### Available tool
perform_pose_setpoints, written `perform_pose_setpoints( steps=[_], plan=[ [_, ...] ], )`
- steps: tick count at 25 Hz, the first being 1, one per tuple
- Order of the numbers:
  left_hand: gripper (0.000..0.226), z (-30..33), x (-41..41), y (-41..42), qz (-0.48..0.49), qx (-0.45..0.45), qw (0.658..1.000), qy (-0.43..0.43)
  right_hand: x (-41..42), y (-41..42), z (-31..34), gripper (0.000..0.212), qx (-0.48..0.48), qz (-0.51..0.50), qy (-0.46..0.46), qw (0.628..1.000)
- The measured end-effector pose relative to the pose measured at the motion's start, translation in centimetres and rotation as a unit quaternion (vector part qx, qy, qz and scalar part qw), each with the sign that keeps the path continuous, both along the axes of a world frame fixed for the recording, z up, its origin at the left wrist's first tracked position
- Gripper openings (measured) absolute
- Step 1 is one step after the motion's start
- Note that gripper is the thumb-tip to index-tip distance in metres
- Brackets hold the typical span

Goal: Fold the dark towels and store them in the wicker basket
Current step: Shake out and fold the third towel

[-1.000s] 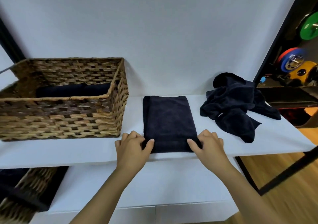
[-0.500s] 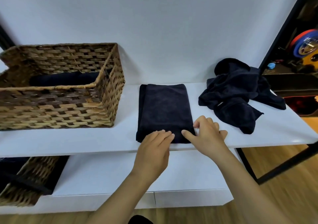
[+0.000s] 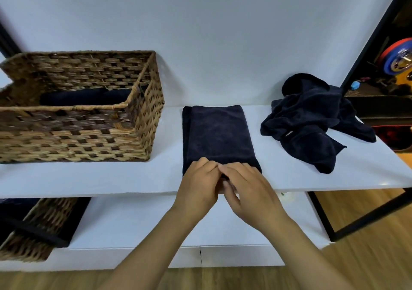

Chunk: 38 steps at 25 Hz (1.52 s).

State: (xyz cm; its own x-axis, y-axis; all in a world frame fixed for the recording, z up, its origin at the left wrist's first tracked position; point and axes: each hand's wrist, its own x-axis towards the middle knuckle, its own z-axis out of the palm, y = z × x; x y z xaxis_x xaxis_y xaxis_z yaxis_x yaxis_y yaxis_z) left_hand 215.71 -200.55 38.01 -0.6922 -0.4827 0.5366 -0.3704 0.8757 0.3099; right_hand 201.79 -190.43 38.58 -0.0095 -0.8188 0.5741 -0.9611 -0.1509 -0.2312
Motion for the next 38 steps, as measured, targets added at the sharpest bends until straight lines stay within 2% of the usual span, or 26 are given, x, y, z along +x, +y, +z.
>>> perform_pose_setpoints(
  steps=[3,7,12,14,18,20,21,22,24,25,27,29,31,33,36,38],
  plan=[
    [0.026,-0.3,1.5,-0.9,-0.024,0.026,0.999,-0.008,-2.3,-0.1,-1.5,0.032,0.018,-0.059,0.002,0.998],
    [0.035,-0.3,3.5,-1.8,0.022,0.085,0.996,-0.029,-4.1,0.4,-0.9,0.04,0.044,-0.066,-0.027,0.996],
    [0.02,-0.2,2.7,-1.8,0.098,-0.021,0.994,-0.047,-4.6,-0.8,0.0,0.026,0.079,-0.081,-0.068,0.991],
    [0.015,0.8,2.2,-1.7,0.13,-0.015,0.989,-0.062,-4.2,-0.8,0.7,0.021,0.092,-0.083,-0.112,0.986],
    [0.018,2.6,0.9,-1.7,0.208,0.031,0.96,-0.186,-3.4,-1.4,2.4,0.011,0.177,-0.09,-0.169,0.965],
    [0.009,3.6,0.3,-2.3,0.236,0.043,0.953,-0.187,-3.5,-2.3,2.5,0.012,0.191,-0.109,-0.155,0.963],
    [0.004,3.6,-0.1,-2.5,0.229,0.021,0.958,-0.171,-3.6,-2.6,2.5,0.012,0.19,-0.126,-0.14,0.964],
    [0.011,3.4,-0.3,-2.4,0.212,-0.011,0.967,-0.143,-3.6,-2.9,2.3,0.011,0.189,-0.143,-0.123,0.964],
    [0.021,2.1,-0.1,-2.0,0.111,-0.062,0.988,-0.09,-3.9,-3.4,1.8,0.011,0.172,-0.171,-0.098,0.965],
    [0.021,1.3,0.3,-1.6,0.063,-0.058,0.993,-0.076,-4.0,-3.3,1.4,0.013,0.155,-0.175,-0.093,0.968],
    [0.038,0.4,1.5,-1.7,0.031,-0.026,0.996,-0.075,-4.1,-2.5,0.8,0.019,0.119,-0.157,-0.083,0.977],
    [0.039,0.2,1.9,-2.8,0.028,-0.017,0.996,-0.083,-4.4,-1.1,0.1,0.03,0.117,-0.132,-0.055,0.983],
    [0.029,0.8,1.3,-3.3,0.037,-0.029,0.994,-0.096,-4.8,-0.3,-0.1,0.042,0.138,-0.124,-0.043,0.982],
    [0.021,1.4,0.4,-3.5,0.047,-0.046,0.992,-0.108,-5.0,-0.3,0.5,0.038,0.16,-0.129,-0.099,0.974],
    [0.056,2.4,-0.5,-2.8,0.1,-0.021,0.98,-0.173,-4.7,-1.2,1.2,0.036,0.179,-0.132,-0.138,0.965],
    [0.06,3.1,-1.2,-2.5,0.154,-0.011,0.963,-0.223,-4.4,-2.1,1.9,0.047,0.218,-0.154,-0.119,0.956]
  ],
)
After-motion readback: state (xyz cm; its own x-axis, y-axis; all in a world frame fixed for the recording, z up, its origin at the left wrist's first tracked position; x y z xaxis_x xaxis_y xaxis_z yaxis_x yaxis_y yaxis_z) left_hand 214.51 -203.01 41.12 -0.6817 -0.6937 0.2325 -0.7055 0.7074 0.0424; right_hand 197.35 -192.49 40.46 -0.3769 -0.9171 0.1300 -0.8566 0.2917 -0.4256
